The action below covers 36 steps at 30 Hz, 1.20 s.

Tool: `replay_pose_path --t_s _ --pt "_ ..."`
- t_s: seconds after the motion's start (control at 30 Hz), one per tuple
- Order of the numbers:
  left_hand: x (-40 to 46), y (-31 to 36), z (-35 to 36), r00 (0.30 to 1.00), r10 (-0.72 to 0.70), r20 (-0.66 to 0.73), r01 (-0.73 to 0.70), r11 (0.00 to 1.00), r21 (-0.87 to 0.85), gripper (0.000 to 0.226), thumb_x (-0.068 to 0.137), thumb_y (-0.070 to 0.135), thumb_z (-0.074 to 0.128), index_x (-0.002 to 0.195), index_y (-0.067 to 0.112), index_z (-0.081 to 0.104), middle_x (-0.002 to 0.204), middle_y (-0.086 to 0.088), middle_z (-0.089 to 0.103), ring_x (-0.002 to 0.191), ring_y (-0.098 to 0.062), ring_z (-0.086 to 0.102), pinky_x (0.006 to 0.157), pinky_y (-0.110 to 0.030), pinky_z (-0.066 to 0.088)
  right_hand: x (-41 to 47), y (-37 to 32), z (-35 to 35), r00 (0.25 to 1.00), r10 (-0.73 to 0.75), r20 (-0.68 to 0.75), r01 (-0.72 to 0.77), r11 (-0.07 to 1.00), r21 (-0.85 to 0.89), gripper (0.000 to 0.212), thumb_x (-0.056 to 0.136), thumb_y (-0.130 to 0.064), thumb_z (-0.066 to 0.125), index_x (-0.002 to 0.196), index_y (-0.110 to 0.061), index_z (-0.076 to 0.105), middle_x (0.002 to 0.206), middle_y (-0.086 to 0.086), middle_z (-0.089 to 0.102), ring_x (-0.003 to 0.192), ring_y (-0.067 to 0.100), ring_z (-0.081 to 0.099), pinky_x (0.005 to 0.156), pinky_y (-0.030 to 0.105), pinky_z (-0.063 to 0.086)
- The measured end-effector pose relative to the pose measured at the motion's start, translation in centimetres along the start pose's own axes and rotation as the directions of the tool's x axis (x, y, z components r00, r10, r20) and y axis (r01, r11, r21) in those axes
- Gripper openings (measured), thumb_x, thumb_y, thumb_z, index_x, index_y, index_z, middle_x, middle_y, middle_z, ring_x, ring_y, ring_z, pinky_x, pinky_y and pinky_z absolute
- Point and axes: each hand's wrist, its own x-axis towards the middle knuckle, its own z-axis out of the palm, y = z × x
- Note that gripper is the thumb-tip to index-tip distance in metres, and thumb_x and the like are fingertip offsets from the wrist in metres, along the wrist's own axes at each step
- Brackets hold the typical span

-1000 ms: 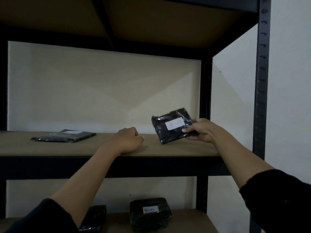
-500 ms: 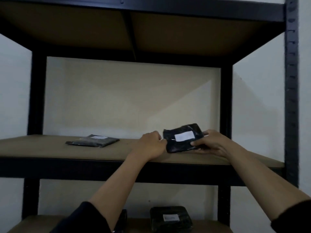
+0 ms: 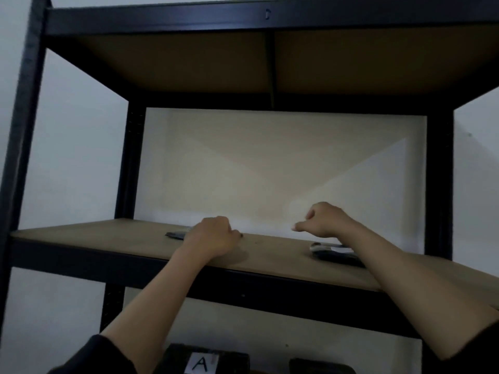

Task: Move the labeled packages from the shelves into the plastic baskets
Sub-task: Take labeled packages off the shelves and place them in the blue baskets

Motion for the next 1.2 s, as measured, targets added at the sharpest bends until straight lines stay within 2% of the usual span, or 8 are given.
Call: replay_pose_path --t_s 0.13,0.4,0.5,0.6,0.67,0.8,1.07,1.2 --pt "2.3 -5.5 -2.1 0.991 -0.126 0.036 0.123 0.990 0.070 0.039 0.093 0.037 0.039 0.105 0.005 0.058 0.108 -0.015 0.061 0.090 -0.028 0.053 0.077 -0.031 0.040 1.7 -6.1 3.1 0.979 0.006 0.206 -0.068 0.953 0.294 0.045 0.086 -0.032 0.068 0.117 -0.001 0.059 0.097 0.012 0.062 0.070 0.020 0.049 0.059 0.027 0.040" --pt "2.3 -10.1 -3.1 0.955 -0.106 0.278 0.055 0.981 0.185 0.047 0.094 0.030 0.036 0.138 0.014 0.044 0.147 -0.011 0.042 0.132 -0.026 0.042 0.107 -0.031 0.032 3.6 -13.7 9.8 0.945 -0.020 0.327 -0.070 0.962 0.263 0.038 0.095 -0.033 0.053 0.122 -0.007 0.058 0.086 0.003 0.048 0.061 0.015 0.043 0.053 0.023 0.032" --pt "2.7 -10.9 -2.8 0.958 -0.077 0.276 0.027 0.983 0.182 0.063 0.080 0.048 0.030 0.133 0.021 0.050 0.142 -0.008 0.048 0.127 -0.028 0.046 0.109 -0.046 0.032 4.3 -14.8 10.9 0.970 0.053 0.236 -0.133 0.932 0.339 0.030 0.087 -0.032 0.068 0.094 -0.005 0.057 0.086 0.009 0.051 0.079 0.024 0.050 0.062 0.028 0.040" --pt "2.6 -11.2 -2.7 0.965 -0.071 0.251 0.020 0.980 0.199 0.065 0.076 0.053 0.031 0.129 0.022 0.053 0.139 -0.005 0.050 0.125 -0.028 0.047 0.107 -0.054 0.029 4.9 -14.2 11.2 0.966 0.185 0.179 -0.253 0.806 0.535 0.025 0.076 -0.002 0.076 0.064 -0.003 0.053 0.068 0.012 0.053 0.053 0.021 0.058 0.052 0.023 0.046" --pt "2.6 -11.2 -2.4 0.976 -0.057 0.210 0.014 0.979 0.202 0.053 0.087 0.048 0.035 0.131 0.022 0.050 0.140 -0.004 0.047 0.127 -0.027 0.044 0.106 -0.057 0.025 4.5 -13.6 10.8 0.954 0.205 0.220 -0.301 0.653 0.695 0.027 0.075 0.022 0.061 0.062 0.000 0.052 0.066 0.016 0.055 0.038 0.019 0.057 0.034 0.022 0.046" --pt "2.6 -11.2 -2.4 0.984 0.038 0.172 -0.062 0.989 0.134 0.050 0.087 0.050 0.042 0.129 0.025 0.052 0.134 -0.008 0.040 0.124 -0.031 0.044 0.104 -0.054 0.032 4.3 -12.9 9.8 0.962 0.191 0.196 -0.266 0.479 0.837 0.040 0.067 0.034 0.053 0.077 -0.005 0.054 0.081 0.021 0.062 0.065 0.029 0.063 0.052 0.031 0.052" --pt "2.7 -11.3 -2.4 0.983 0.145 0.109 -0.145 0.989 -0.008 0.032 0.085 0.042 0.049 0.089 0.014 0.062 0.103 -0.007 0.058 0.097 -0.026 0.056 0.093 -0.045 0.047 3.3 -13.2 9.3 0.970 0.188 0.153 -0.225 0.466 0.855 0.053 0.068 0.036 0.042 0.085 -0.013 0.053 0.084 0.012 0.063 0.088 0.030 0.061 0.066 0.034 0.050" --pt "2.9 -11.1 -2.3 0.982 0.169 0.080 -0.170 0.985 0.011 0.026 0.086 0.040 0.046 0.080 0.015 0.052 0.094 -0.006 0.054 0.091 -0.025 0.054 0.087 -0.041 0.048 3.3 -12.6 9.0 0.957 0.245 0.152 -0.268 0.561 0.783 0.037 0.072 0.032 0.045 0.074 -0.004 0.056 0.077 0.013 0.059 0.071 0.026 0.061 0.058 0.030 0.052"
